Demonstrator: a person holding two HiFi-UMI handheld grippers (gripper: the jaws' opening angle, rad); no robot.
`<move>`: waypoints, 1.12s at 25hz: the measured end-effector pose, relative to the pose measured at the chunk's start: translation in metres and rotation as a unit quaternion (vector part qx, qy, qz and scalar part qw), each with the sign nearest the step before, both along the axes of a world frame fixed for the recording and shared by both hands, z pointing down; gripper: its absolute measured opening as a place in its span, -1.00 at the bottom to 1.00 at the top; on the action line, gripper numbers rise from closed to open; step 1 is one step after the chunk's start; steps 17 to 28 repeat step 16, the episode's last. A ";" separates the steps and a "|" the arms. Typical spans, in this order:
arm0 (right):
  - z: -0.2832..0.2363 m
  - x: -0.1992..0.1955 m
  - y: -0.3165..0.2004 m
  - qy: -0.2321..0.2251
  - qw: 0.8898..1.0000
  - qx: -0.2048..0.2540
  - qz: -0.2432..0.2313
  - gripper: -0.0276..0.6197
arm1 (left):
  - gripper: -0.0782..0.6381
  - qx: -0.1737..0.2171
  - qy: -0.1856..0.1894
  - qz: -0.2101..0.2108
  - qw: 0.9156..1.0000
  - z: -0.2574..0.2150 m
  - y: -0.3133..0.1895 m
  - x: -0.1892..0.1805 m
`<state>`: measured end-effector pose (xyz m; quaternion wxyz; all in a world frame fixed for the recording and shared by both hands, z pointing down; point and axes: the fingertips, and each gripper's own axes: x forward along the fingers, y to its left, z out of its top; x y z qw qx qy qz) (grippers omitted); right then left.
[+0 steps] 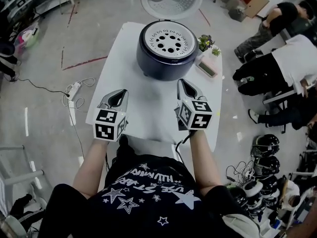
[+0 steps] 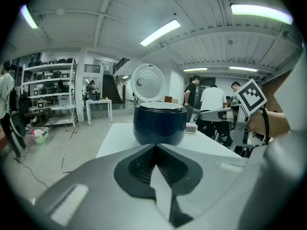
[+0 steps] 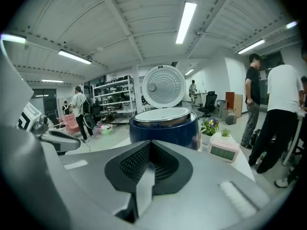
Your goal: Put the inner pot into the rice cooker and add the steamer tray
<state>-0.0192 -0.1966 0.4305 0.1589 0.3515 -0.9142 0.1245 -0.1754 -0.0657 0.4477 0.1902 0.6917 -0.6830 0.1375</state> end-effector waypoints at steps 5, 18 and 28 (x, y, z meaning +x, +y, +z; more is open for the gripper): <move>0.013 0.032 0.013 -0.012 0.999 -0.018 -0.032 -0.84 | -0.76 -0.004 -0.019 -0.028 0.999 0.006 0.019 0.037; 0.031 0.105 0.049 -0.014 0.995 -0.026 -0.095 -0.84 | -0.76 0.013 -0.030 -0.094 0.995 0.002 0.067 0.123; 0.031 0.105 0.049 -0.014 0.995 -0.026 -0.095 -0.84 | -0.76 0.013 -0.030 -0.094 0.995 0.002 0.067 0.123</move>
